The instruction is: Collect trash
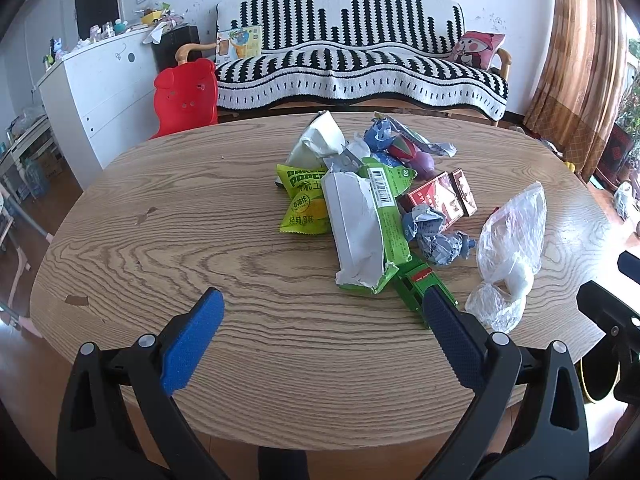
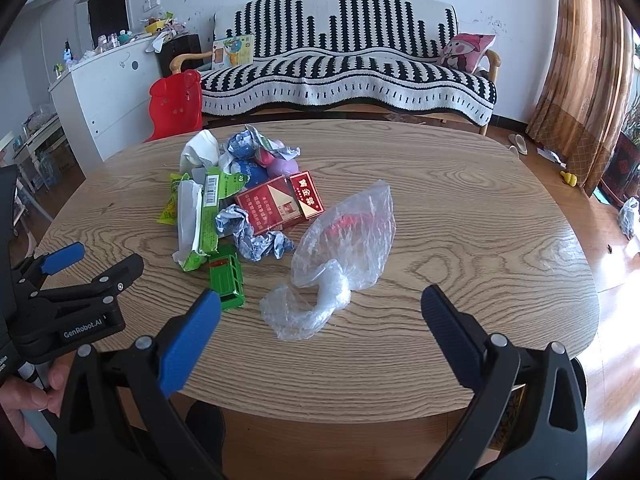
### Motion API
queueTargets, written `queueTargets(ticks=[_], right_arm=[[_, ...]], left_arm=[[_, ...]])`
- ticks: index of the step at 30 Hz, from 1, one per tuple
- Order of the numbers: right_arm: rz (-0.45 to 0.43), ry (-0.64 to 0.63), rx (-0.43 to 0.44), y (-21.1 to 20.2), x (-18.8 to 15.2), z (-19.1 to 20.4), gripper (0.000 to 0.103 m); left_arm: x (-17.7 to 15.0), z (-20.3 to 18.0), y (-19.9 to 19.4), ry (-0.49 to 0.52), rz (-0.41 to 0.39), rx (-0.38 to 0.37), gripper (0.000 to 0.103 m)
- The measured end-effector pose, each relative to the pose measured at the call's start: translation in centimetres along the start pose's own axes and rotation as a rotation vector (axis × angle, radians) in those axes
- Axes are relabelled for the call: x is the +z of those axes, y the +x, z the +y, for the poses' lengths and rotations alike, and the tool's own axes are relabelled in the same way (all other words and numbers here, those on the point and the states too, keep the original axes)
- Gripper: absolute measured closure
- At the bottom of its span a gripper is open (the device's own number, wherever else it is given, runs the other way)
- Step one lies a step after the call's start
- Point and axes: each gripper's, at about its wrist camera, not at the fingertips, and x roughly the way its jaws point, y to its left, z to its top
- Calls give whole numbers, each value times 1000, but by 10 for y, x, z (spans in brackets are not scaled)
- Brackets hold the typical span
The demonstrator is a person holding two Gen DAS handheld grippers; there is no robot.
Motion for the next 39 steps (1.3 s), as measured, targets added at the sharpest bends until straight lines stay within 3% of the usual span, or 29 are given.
queueTargets(ticks=[23, 32, 39], right_arm=[[3, -3, 3, -2, 0, 4, 6], [27, 20, 25, 7, 2, -6, 6], [48, 41, 26, 15, 3, -13, 6]], left_arm=[[-3, 1, 1, -9, 9, -18, 6], [6, 18, 25, 5, 67, -65, 6], [28, 6, 79, 28, 131, -92, 11]])
